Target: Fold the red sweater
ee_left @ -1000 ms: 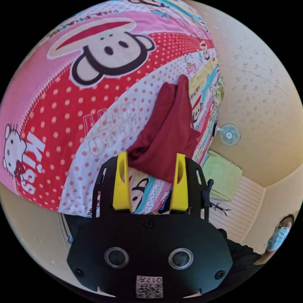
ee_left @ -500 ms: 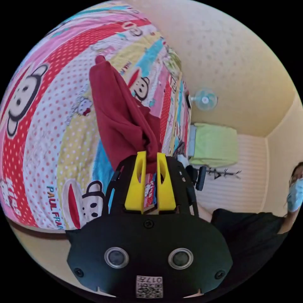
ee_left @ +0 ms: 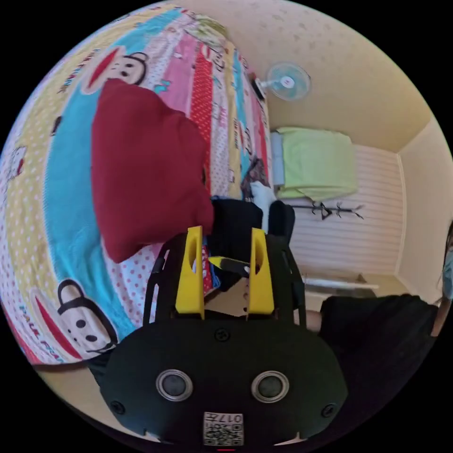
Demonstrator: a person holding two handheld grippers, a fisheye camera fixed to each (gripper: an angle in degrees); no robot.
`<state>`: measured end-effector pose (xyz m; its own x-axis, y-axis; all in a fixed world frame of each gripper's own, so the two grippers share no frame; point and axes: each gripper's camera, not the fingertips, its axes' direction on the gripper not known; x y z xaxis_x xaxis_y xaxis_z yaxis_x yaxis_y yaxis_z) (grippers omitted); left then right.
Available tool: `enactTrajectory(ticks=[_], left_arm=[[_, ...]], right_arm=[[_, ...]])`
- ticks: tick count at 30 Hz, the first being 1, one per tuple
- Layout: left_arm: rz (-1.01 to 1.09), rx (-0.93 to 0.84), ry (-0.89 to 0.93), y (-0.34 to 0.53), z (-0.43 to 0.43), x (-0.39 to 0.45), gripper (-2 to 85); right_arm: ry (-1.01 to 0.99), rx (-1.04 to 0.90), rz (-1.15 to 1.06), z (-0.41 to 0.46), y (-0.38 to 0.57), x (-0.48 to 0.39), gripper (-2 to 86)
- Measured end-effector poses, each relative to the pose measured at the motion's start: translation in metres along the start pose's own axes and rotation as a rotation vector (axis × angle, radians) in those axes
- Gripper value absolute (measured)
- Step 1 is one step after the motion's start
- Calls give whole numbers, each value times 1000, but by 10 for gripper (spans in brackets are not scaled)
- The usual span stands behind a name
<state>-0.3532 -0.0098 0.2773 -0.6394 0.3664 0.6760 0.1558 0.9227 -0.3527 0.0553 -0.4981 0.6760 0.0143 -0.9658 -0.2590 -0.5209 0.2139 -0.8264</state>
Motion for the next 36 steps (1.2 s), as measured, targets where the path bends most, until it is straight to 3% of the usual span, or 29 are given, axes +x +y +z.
enactTrajectory(ticks=[2,6,10,13,16,21,24,27,30,34,36], left_arm=[[-155,106,-93,8,-22,-40,160],[-342,67,-112,8,-13,-102,200],[-457,-31,204,10,33,-142,220],[-542,0,264,23,33,-145,170],[-502,-10,381,34,18,-132,116],[-295,-116,391,45,-27,-85,31],[-196,-131,465,53,-59,-76,-3],[-183,-176,411,55,-93,-91,-1],[-160,-182,416,55,-137,-113,43],[-264,-81,436,59,-195,-143,226],[-306,-46,509,60,-209,-149,260]], right_arm=[[-91,-12,28,-1,-3,12,75],[-367,-33,159,0,-14,40,141],[-611,23,334,7,-20,63,187],[-757,123,422,15,-28,70,216],[-794,228,471,23,-41,69,236],[-793,346,515,39,-64,58,254],[-882,408,481,49,-76,51,221],[-658,354,565,56,-86,52,159],[-678,408,490,58,-84,47,117],[-783,443,269,48,-58,7,105],[-806,432,202,46,-41,-18,101]])
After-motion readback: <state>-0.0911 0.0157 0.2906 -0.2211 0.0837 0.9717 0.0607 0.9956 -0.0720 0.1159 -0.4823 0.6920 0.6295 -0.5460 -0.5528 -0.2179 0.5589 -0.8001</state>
